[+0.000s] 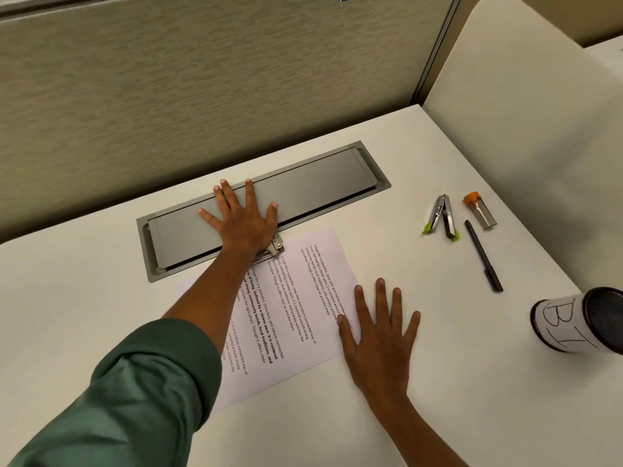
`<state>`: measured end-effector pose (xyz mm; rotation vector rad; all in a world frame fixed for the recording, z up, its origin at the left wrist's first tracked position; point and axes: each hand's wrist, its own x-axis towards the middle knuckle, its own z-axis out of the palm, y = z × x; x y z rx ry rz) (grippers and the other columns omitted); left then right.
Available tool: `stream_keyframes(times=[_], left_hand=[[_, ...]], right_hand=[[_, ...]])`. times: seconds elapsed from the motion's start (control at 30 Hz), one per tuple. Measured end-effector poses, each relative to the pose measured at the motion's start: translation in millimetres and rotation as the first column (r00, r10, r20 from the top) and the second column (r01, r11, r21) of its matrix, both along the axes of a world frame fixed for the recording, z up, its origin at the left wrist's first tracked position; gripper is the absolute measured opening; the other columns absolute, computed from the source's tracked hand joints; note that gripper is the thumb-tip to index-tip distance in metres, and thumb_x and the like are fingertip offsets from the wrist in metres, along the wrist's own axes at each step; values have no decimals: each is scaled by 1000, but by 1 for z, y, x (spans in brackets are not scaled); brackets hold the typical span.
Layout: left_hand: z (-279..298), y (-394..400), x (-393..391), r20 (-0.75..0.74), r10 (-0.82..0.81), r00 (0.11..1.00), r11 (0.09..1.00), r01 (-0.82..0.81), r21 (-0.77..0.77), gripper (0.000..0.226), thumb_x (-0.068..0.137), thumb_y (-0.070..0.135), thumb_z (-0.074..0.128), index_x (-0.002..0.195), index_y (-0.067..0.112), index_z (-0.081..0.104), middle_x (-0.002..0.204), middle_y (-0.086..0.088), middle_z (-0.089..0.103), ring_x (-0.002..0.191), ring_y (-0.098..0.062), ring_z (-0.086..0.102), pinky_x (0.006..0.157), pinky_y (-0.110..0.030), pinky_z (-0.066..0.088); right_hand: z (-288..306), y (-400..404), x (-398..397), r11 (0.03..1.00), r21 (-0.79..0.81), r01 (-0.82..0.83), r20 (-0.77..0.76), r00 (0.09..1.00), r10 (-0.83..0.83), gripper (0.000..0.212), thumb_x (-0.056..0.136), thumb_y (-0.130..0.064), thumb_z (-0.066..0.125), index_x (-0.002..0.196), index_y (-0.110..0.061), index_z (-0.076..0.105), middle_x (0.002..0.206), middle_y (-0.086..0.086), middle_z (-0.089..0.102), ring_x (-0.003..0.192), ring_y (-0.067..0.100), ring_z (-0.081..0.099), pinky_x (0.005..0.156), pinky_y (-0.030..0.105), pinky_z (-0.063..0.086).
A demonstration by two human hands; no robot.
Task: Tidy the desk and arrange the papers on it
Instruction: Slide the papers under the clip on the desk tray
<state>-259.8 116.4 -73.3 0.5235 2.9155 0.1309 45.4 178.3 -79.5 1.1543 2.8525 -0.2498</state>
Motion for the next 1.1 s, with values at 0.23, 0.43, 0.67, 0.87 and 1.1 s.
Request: stream_keyframes(times=[0.23,0.43,0.67,0.87,1.1], left_hand=[[2,0,0,6,3,1000,1000,-3,7,79,90,70,16,153,29,-5,161,-15,-13,148,-32,-16,111,-69,-4],[9,-1,2,-9,-13,1000,1000,13,28,81,90,71,17,154,27,-4,162,-16,-8,148,-32,-14,112,-68,-3],[20,-1,7,-36,-46,998,997,48,65,80,91,70,18,154,25,1,162,-17,2,149,-33,-8,114,-65,-1],[27,-3,11,-57,-51,997,995,55,81,80,91,71,18,154,24,6,161,-17,10,149,-34,0,115,-62,3],[37,-12,21,-80,-19,997,964,39,262,79,90,70,23,151,20,22,157,-17,26,147,-36,17,116,-59,14]], right_hand=[[2,-1,1,1000,-10,9,-2,1000,-9,67,93,-64,14,152,-33,15,162,4,9,149,29,6,114,61,11],[2,-1,1,1000,-9,8,-16,1000,-8,66,93,-63,19,152,-33,14,162,4,9,149,29,6,114,61,11],[3,-1,3,1000,3,12,-51,999,-11,65,94,-61,26,152,-33,18,161,4,12,148,29,8,115,60,10],[0,-3,3,1000,5,9,-59,998,-9,66,93,-62,26,152,-32,19,161,4,12,148,30,10,115,61,11],[0,-2,3,1000,5,4,-92,996,-4,66,93,-61,28,151,-31,21,161,5,15,148,30,12,114,61,12]])
